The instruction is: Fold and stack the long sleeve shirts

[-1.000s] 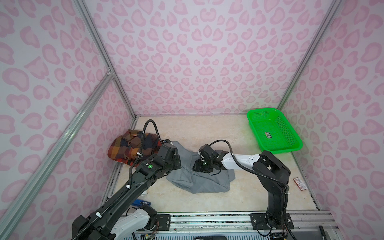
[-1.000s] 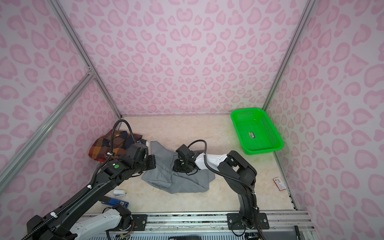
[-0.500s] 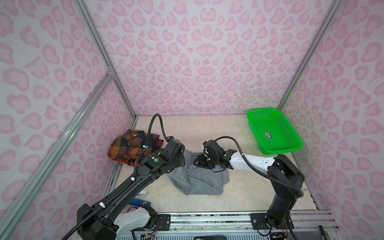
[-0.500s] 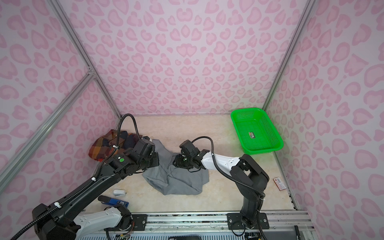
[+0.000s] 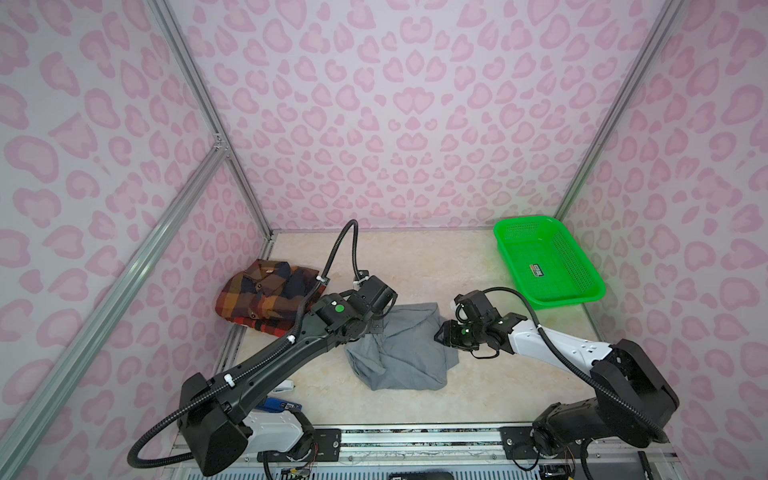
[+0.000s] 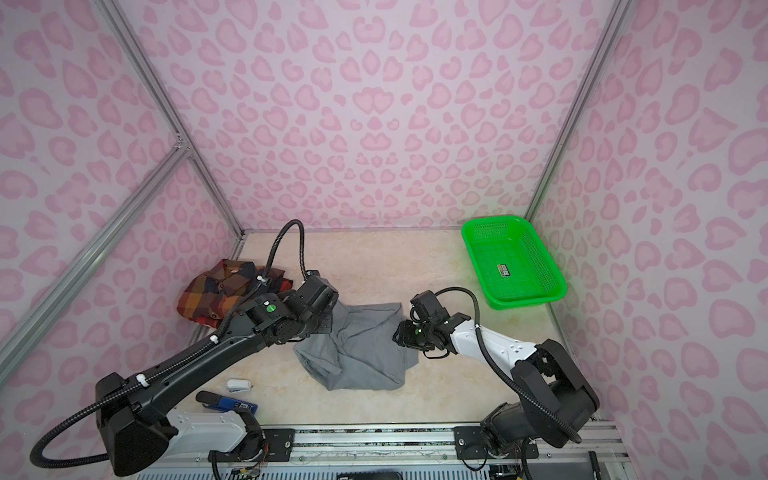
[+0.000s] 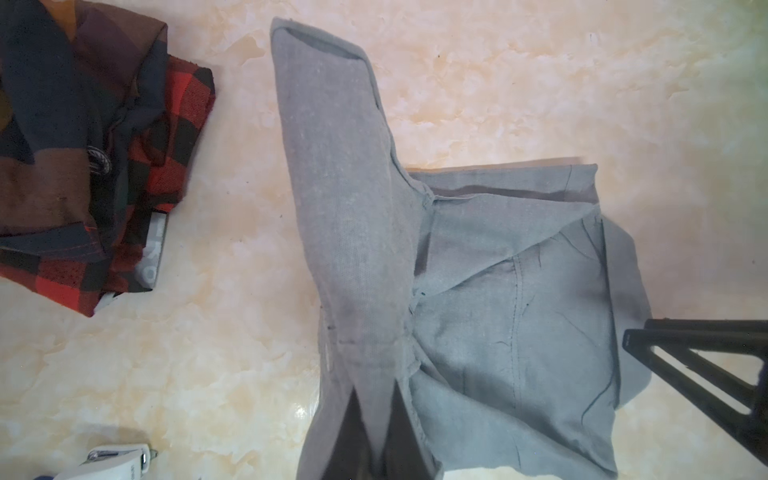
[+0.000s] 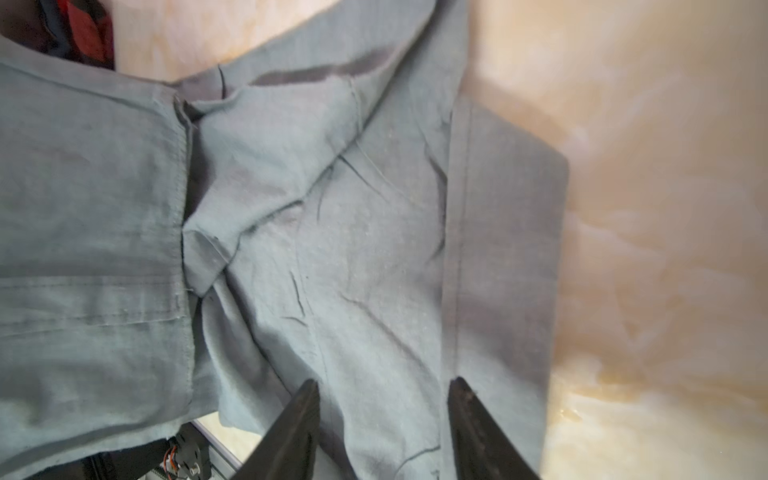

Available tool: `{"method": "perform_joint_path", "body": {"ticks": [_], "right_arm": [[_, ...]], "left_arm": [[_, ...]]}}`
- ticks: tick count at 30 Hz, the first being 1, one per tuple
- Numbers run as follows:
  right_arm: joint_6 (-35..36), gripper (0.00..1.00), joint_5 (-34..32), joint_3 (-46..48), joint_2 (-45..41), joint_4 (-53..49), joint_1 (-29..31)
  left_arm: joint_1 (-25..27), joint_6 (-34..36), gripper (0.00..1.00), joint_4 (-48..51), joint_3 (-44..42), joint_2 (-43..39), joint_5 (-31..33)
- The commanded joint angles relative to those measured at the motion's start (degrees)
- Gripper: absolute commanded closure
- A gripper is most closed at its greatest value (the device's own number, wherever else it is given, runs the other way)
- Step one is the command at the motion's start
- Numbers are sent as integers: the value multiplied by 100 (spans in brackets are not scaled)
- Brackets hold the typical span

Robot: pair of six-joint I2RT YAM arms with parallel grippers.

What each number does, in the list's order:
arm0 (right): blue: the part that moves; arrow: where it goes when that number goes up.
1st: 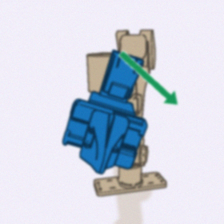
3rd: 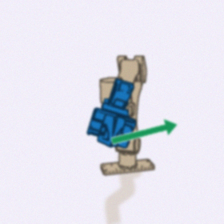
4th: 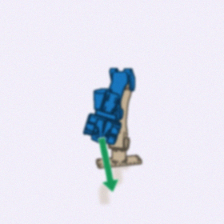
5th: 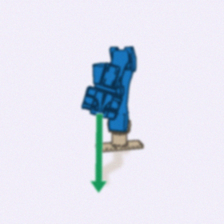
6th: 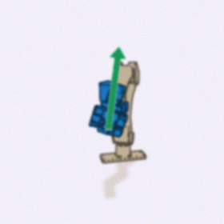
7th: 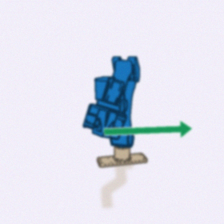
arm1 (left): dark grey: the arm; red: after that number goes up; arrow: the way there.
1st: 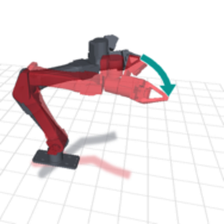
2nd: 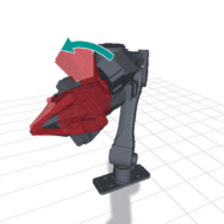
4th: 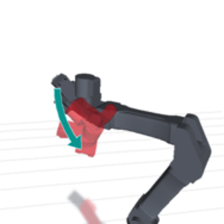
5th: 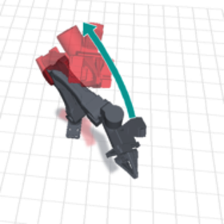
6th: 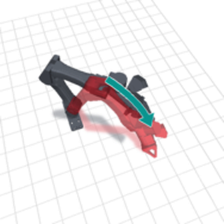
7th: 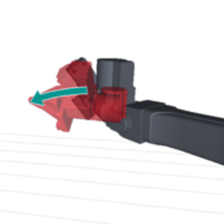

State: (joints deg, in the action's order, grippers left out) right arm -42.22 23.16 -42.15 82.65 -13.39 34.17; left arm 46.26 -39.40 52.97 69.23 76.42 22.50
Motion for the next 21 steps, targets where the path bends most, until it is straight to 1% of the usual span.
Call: {"method": "perform_joint_path", "body": {"ticks": [1,4,7,9,14,17,19,21], "right_arm": [[135,49,111,169,43,305,-20],[136,49,101,302,100,348,-208],[109,49,180,450,196,588,-388],[104,49,237,456,335,726,-402],[-217,49,452,686,577,1435,-405],[-273,49,497,676,698,1559,-368],[-271,50,423,641,660,1431,-358],[-307,50,139,710,389,1341,-376]], "left_arm": [[176,-33,96,327,302,230,498],[461,-117,96,680,674,583,878],[688,-163,96,929,1040,969,1048],[823,-198,96,1088,1237,1234,1146],[1089,-361,96,1441,1726,1868,1259],[1281,-431,96,1644,1991,2173,1466],[1332,-512,96,1763,2123,2312,1498],[1392,-582,96,1826,2147,2318,1642]]}}
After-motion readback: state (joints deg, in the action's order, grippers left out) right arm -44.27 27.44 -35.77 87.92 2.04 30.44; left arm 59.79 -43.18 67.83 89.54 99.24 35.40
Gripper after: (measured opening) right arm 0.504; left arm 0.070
